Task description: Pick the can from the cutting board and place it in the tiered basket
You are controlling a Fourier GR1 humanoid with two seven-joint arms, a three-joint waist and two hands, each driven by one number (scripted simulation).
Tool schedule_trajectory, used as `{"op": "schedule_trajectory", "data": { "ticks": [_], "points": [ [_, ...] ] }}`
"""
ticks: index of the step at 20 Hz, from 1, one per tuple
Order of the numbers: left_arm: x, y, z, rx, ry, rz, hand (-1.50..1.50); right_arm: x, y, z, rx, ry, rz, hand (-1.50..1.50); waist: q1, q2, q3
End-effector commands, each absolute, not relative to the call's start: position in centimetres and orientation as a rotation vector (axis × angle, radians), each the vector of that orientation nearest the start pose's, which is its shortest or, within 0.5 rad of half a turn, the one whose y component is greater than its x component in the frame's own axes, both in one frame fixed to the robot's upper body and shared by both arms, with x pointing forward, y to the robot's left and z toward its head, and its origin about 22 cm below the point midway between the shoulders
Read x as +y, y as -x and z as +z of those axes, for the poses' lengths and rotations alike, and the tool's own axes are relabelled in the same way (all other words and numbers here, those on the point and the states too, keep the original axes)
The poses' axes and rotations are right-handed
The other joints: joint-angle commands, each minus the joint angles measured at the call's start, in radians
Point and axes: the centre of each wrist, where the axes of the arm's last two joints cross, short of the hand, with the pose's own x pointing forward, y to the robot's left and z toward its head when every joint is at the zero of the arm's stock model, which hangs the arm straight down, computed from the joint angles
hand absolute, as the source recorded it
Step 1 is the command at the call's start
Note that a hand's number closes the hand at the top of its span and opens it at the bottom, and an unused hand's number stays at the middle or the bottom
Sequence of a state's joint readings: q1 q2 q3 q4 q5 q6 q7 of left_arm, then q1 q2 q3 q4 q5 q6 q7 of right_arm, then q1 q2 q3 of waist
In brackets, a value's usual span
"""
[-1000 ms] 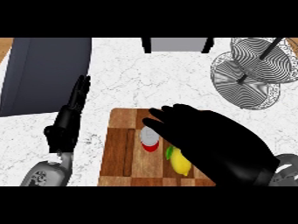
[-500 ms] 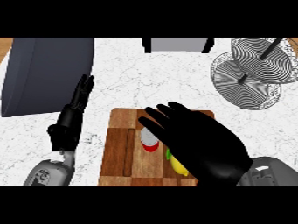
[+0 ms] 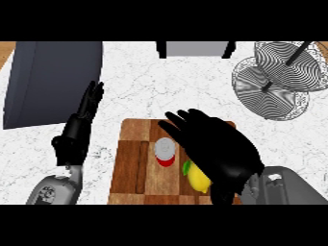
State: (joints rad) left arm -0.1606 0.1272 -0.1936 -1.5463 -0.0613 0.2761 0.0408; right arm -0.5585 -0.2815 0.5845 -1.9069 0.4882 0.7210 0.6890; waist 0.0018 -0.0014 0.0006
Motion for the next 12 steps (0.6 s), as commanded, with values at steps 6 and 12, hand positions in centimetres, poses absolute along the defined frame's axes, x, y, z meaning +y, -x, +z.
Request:
{"op": "schedule_trajectory", "data": {
  "ticks": [6,12],
  "points": [
    [17.5,-26.9,1.6,-1.669,-0.194,-0.106,0.0,-9.2,-25.0,14.4,-1.321,0.418,1.733,-1.5,0.001,0.002,-0.001],
    [20.4,-27.0,3.6,-1.655,-0.177,-0.117,0.0,-8.5,-25.5,15.8,-1.329,0.4,1.729,-1.5,0.001,0.001,-0.001]
  ]
}}
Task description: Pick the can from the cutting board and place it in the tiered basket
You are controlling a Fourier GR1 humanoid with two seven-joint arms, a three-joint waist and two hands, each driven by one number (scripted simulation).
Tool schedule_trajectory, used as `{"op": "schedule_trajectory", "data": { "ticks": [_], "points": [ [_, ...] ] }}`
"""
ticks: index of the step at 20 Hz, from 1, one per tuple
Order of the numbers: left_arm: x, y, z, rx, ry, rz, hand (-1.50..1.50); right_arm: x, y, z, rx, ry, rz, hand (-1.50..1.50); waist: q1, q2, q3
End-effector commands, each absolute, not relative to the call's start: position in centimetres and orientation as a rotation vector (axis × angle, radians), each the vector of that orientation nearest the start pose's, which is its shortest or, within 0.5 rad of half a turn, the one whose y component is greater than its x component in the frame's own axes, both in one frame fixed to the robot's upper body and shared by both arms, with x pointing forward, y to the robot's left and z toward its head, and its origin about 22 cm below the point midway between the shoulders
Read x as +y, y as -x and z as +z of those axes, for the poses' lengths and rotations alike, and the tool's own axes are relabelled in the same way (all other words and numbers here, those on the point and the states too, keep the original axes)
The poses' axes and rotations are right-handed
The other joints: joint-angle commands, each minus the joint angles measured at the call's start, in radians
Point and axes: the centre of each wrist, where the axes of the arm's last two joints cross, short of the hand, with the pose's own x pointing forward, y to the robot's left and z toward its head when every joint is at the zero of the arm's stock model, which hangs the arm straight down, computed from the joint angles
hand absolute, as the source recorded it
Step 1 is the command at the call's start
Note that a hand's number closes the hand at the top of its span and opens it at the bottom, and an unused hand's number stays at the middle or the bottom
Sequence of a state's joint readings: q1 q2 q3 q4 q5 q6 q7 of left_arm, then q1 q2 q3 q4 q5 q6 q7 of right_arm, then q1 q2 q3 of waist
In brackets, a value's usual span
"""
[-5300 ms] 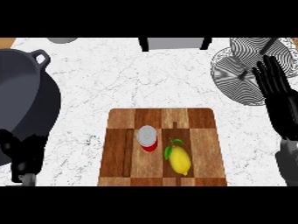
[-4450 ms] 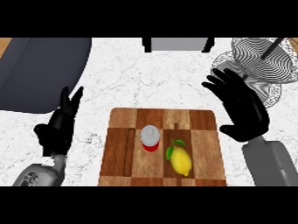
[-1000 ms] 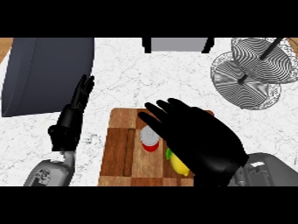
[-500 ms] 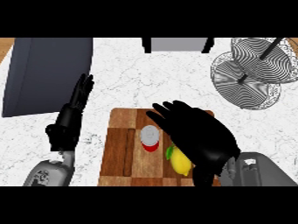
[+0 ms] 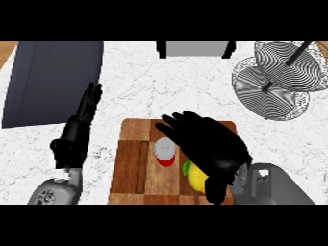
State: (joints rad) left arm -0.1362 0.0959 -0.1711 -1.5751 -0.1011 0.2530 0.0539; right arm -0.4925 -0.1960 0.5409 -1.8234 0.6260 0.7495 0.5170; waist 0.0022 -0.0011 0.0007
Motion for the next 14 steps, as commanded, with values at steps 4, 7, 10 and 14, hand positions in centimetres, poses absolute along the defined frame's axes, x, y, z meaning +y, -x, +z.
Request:
{"op": "schedule_trajectory", "data": {
  "ticks": [4,7,10,14],
  "points": [
    [20.1,-28.0,3.6,-1.66,-0.19,-0.101,0.0,-8.9,-26.5,14.9,-1.291,0.371,1.743,-1.5,0.0,0.001,-0.001],
    [19.6,-27.1,3.3,-1.677,-0.178,-0.125,0.0,-7.8,-26.6,12.1,-1.292,0.372,1.731,-1.5,0.002,0.001,-0.001],
    [20.3,-28.2,3.2,-1.673,-0.178,-0.117,0.0,-7.3,-27.3,12.2,-1.276,0.366,1.732,-1.5,0.0,0.001,-0.001],
    [20.4,-27.4,3.5,-1.668,-0.194,-0.109,0.0,-6.2,-26.4,12.6,-1.273,0.393,1.734,-1.5,0.001,0.0,-0.001]
  ]
}}
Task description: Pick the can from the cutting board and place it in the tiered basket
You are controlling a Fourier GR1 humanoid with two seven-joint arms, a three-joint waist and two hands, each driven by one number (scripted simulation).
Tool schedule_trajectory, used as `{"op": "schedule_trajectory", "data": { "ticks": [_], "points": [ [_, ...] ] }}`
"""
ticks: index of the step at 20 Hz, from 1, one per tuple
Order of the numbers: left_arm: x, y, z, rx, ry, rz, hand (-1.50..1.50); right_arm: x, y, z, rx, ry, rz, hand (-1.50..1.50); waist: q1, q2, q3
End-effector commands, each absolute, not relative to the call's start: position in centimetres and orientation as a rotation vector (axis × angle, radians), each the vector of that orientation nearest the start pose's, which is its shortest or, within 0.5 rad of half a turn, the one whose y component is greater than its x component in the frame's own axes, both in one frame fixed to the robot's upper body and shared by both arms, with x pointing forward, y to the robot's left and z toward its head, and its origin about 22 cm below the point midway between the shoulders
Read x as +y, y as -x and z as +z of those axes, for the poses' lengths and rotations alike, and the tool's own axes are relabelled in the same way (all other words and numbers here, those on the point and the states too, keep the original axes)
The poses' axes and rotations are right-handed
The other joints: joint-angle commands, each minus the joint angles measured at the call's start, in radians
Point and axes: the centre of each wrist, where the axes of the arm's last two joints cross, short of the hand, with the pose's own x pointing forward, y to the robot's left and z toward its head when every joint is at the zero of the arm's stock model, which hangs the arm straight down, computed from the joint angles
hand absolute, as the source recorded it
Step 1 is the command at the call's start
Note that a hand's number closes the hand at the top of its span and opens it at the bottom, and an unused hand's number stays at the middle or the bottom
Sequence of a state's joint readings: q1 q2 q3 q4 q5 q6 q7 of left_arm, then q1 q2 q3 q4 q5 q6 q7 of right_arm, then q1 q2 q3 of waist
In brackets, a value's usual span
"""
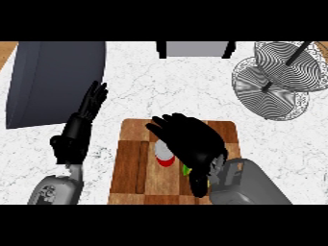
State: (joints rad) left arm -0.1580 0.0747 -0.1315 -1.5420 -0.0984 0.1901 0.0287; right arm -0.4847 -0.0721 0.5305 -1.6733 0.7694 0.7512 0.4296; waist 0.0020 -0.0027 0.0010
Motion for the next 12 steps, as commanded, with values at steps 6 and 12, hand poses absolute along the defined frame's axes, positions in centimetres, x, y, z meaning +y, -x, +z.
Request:
{"op": "schedule_trajectory", "data": {
  "ticks": [6,12],
  "points": [
    [20.7,-27.6,1.9,-1.675,-0.213,-0.101,0.0,-6.6,-27.4,11.0,-1.247,0.384,1.735,-1.5,0.0,0.003,-0.001],
    [20.5,-26.7,2.6,-1.67,-0.213,-0.115,0.0,-7.0,-28.2,7.9,-1.241,0.356,1.722,-1.5,0.001,0.003,-0.001]
  ]
}}
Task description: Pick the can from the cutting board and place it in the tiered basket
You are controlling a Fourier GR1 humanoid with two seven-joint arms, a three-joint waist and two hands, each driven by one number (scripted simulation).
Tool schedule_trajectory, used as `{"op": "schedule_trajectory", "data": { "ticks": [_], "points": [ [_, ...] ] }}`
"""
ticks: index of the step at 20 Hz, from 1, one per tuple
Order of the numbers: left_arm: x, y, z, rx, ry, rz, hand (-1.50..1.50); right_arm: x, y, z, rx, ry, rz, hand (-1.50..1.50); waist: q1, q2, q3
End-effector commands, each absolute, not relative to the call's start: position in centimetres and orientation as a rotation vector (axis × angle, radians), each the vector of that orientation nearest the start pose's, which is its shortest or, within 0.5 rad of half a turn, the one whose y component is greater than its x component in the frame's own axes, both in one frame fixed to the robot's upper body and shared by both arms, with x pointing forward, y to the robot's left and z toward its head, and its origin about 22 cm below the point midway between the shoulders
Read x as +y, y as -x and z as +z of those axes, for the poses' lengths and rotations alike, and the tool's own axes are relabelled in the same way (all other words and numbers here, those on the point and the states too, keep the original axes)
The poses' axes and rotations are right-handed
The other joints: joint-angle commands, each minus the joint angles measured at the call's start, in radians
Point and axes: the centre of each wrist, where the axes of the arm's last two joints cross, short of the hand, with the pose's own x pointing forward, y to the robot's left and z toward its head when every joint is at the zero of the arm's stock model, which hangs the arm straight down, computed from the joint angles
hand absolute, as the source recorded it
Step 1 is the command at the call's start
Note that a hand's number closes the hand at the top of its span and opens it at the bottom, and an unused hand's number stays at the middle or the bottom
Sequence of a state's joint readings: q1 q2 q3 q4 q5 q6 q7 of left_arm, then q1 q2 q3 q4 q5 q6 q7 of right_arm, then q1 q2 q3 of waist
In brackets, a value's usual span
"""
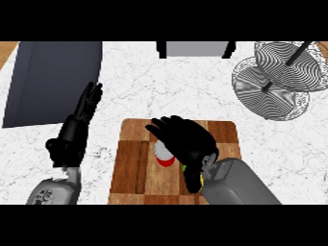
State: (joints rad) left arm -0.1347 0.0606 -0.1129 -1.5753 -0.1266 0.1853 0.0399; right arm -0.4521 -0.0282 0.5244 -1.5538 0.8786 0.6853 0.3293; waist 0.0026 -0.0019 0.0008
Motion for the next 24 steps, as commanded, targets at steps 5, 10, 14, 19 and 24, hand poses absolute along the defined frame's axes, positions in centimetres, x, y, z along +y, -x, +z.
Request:
{"op": "schedule_trajectory", "data": {
  "ticks": [5,10,14,19,24],
  "points": [
    [21.0,-26.6,2.0,-1.655,-0.194,-0.103,0.0,-5.7,-27.0,8.3,-1.268,0.331,1.709,-1.5,0.001,0.002,-0.001],
    [18.5,-27.1,3.5,-1.673,-0.19,-0.109,0.0,-5.2,-27.6,5.9,-1.26,0.327,1.685,-1.5,0.002,0.002,-0.001],
    [20.1,-26.7,3.0,-1.666,-0.197,-0.107,0.0,-5.5,-26.4,5.9,-1.309,0.344,1.614,-1.5,0.001,0.002,-0.001],
    [20.2,-27.8,3.8,-1.656,-0.182,-0.1,0.0,-5.4,-25.9,5.8,-1.457,0.461,1.645,1.5,-0.003,0.001,-0.001],
    [21.0,-27.2,4.2,-1.679,-0.204,-0.115,0.0,-6.2,-29.1,3.1,-1.223,0.695,1.593,1.5,0.003,0.003,-0.001]
  ]
}}
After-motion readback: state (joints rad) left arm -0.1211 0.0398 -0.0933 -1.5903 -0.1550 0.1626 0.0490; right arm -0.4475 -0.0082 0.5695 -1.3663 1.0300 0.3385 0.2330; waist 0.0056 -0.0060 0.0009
